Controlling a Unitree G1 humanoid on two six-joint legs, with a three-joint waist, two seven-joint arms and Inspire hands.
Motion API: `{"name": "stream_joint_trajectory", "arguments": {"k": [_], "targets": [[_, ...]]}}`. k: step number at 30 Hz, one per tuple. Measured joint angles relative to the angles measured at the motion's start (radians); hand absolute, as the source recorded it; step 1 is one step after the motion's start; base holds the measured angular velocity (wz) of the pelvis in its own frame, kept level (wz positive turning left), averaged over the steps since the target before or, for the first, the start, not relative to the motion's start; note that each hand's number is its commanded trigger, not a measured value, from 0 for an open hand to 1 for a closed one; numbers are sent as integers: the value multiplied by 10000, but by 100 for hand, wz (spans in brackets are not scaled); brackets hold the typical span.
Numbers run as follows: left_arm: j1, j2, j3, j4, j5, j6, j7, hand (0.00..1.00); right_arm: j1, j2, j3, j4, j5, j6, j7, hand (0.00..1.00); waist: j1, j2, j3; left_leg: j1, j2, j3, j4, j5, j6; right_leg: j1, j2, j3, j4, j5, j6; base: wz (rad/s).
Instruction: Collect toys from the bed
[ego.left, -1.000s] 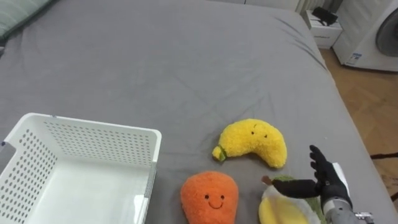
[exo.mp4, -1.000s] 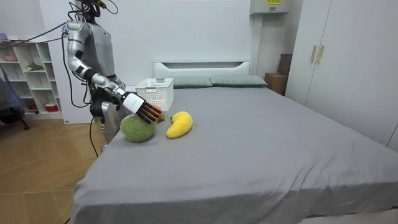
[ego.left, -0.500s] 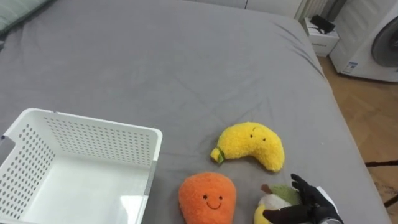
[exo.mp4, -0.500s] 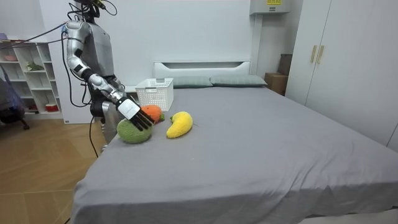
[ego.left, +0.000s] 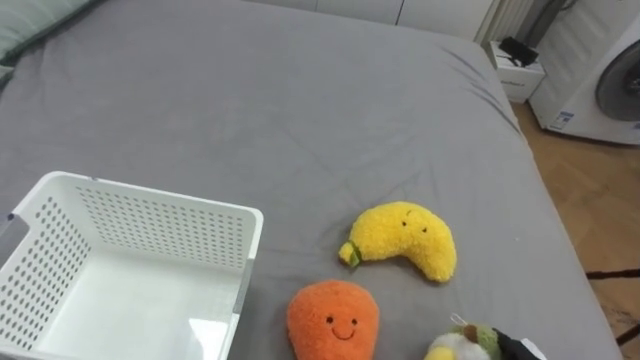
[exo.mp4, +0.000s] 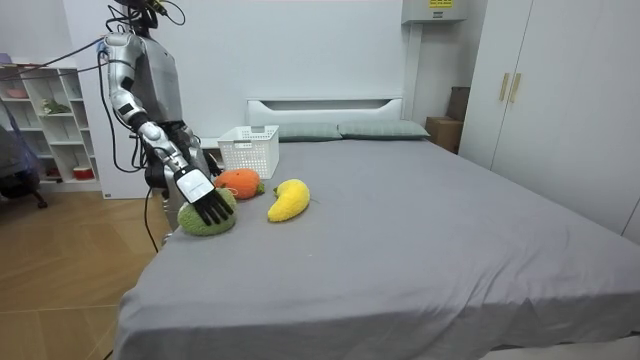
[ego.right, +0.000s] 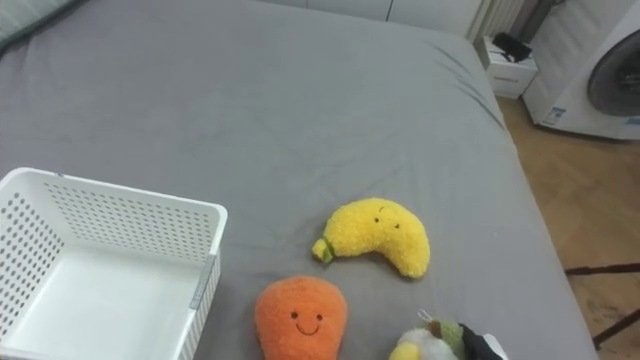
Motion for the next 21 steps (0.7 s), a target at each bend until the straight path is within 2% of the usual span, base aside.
{"name": "stream_joint_trajectory", "arguments": {"k": [4,18,21], "targets": [[-31,7,112,29,1,-18,0,0,-2,-132,-12,199,-40,0,-7,100,114,-23,10,10,-2,1,3,0,-1,17,-9,8,-20,-1,0,0],[-202,15,103,147,1,-71,4,0,10,-94,82,423,3,86,205,100,144,-3,38,21,-3,-22,-33,0,-9,88,20,-2,-136,7,-3,0],[-223,10,94,191,0,-88,5,0,18,-93,51,384,-5,83,219,100,130,37,65,23,-2,-31,-49,-4,-9,134,6,-1,-115,13,-3,0]]}}
